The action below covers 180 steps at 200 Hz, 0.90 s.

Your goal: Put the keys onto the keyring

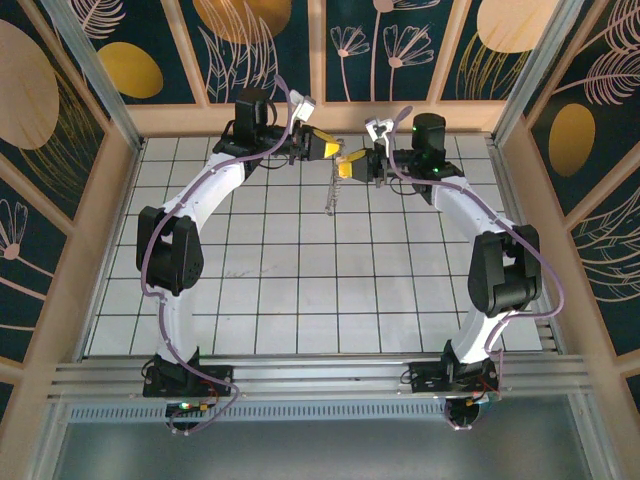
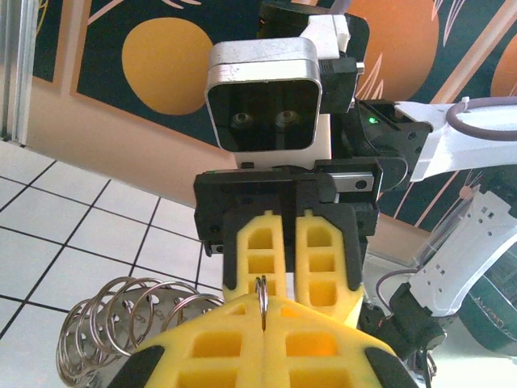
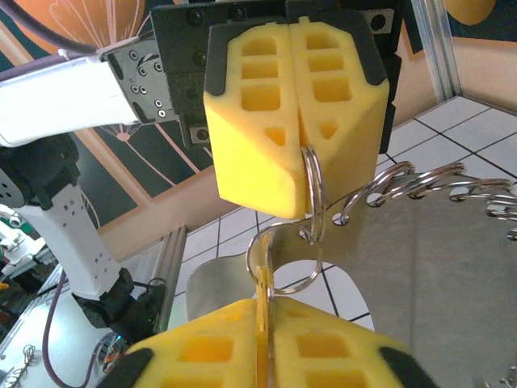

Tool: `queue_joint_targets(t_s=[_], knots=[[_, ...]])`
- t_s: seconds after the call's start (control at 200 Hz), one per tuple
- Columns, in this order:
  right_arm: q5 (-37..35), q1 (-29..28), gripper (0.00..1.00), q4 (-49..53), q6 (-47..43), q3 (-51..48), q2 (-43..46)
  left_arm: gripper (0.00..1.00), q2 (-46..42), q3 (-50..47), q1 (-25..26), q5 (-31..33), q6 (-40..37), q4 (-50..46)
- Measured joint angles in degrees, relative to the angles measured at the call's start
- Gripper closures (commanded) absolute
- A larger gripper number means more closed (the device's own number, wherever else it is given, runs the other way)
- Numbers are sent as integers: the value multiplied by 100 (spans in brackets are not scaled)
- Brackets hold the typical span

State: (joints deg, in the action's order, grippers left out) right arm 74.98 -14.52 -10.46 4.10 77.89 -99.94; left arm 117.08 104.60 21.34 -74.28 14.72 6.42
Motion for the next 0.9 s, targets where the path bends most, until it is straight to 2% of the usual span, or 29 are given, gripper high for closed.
queue_joint_targets(t_s=[0.025, 0.36, 0.631, 0.901], knots=[[-4, 0, 100, 15, 7, -2, 0, 100, 0, 0, 0, 13, 0, 0], [-155, 0, 100, -68, 2, -203, 44, 100, -208, -356, 52, 372, 223, 321], [-474, -44, 100, -981, 675, -621, 142, 100, -411, -807, 70, 693, 603, 824], [-940, -240, 100, -1742, 1325, -894, 142, 100, -610, -1451, 68, 1047, 1314, 1858]])
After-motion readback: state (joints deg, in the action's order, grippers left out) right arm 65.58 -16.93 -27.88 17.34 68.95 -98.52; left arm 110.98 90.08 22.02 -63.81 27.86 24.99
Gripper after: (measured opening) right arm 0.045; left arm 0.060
